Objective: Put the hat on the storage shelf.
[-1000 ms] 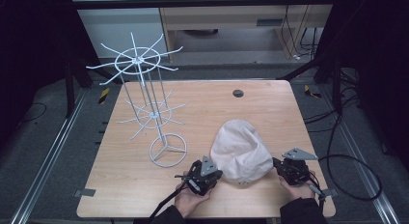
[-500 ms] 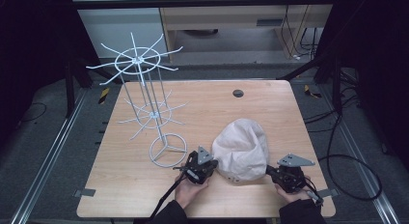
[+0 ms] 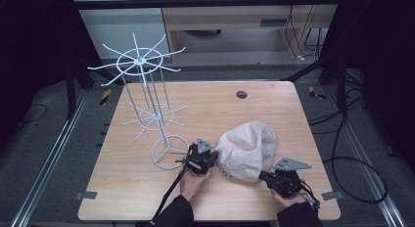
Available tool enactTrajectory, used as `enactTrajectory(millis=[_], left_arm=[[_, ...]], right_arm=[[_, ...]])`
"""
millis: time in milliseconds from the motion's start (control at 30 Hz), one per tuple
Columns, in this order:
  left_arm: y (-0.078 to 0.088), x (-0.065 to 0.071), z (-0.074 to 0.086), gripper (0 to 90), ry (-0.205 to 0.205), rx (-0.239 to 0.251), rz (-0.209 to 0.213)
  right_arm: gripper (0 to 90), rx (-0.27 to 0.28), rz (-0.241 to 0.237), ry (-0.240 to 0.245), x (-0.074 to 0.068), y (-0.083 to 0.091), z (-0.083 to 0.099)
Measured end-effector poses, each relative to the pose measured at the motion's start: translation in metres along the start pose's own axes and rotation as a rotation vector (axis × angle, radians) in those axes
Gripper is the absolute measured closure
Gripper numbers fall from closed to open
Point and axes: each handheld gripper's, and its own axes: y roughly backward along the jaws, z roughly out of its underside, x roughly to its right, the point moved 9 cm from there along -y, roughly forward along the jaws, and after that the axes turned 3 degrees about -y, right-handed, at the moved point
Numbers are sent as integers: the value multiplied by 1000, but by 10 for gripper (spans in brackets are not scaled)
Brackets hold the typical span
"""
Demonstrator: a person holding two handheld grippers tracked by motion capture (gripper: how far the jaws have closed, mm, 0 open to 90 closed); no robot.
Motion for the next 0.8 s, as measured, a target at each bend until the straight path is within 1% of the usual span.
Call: enactTrajectory(millis=[33, 67, 167, 267, 300, 333, 367, 433, 467, 500, 533, 567, 600, 633, 700, 767, 800], left_arm=[[0, -2, 0, 896, -8, -2, -4], [0, -2, 0, 896, 1, -3, -3], [0, -4, -1, 895, 9, 1, -4], [5, -5, -3, 894, 15, 17, -11], [8, -6, -3, 894, 9, 19, -15], [14, -6, -3, 895, -3, 20, -12], [14, -6, -3, 895, -3, 20, -12], [22, -4, -2, 895, -8, 29, 3], [26, -2, -1, 895, -11, 34, 10], [31, 2, -1, 895, -4, 45, 25], [35, 5, 0, 895, -1, 46, 41], [38, 9, 2, 895, -6, 46, 54], [41, 15, 5, 895, -21, 44, 67], [43, 20, 6, 895, -28, 44, 77], [44, 30, 10, 895, -51, 35, 97], [43, 38, 11, 895, -59, 36, 113], [41, 41, 11, 895, -67, 35, 110]], right_arm=[[900, -1, 0, 6, -2, -1, 0], [900, 0, -4, 7, -3, -2, -1], [900, 1, -20, 4, -8, -5, -2], [900, -6, -29, 4, -12, -8, -2], [900, -7, -28, 3, -12, -8, -2], [900, -3, -22, 7, -10, -7, -3], [900, 6, -12, 4, -7, -4, -4], [900, 12, -8, -1, -5, -2, -5], [900, 23, 6, -8, -1, 1, -6], [900, 32, 18, -15, 3, 3, -6], [900, 36, 36, -15, 8, 5, -6], [900, 38, 47, -17, 11, 7, -6], [900, 41, 44, -28, 13, 8, -5], [900, 40, 44, -32, 14, 8, -5], [900, 40, 34, -24, 11, 8, -5], [900, 43, 20, -15, 5, 6, -6], [900, 46, 16, -7, 2, 5, -8]])
